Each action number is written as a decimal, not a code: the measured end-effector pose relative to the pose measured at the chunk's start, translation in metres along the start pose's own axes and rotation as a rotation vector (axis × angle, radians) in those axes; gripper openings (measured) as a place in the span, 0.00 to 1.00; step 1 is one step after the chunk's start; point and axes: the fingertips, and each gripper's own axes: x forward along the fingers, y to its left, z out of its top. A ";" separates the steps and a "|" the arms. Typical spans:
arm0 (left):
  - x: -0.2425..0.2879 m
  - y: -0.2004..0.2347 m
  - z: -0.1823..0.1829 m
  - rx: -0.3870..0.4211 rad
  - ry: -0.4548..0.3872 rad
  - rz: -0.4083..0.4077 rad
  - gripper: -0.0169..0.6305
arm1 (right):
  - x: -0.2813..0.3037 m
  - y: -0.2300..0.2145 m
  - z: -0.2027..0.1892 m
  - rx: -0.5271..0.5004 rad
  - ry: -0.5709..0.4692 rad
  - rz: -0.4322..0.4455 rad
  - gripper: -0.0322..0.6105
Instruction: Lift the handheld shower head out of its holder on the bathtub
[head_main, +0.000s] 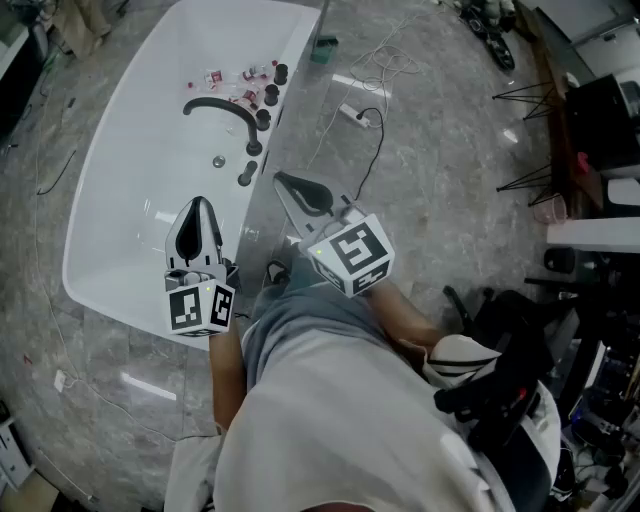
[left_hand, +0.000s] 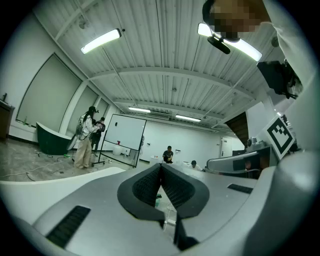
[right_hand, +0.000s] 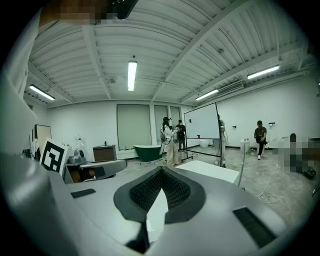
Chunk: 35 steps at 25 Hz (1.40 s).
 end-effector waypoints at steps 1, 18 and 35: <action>0.004 -0.001 0.001 -0.001 0.002 0.000 0.05 | 0.001 -0.003 0.001 0.002 0.001 0.000 0.08; 0.011 -0.008 -0.013 -0.017 0.024 -0.023 0.05 | -0.002 -0.012 -0.012 0.002 0.019 -0.017 0.08; 0.037 -0.003 -0.063 0.031 0.032 -0.027 0.05 | 0.014 -0.035 -0.031 0.061 0.024 0.030 0.08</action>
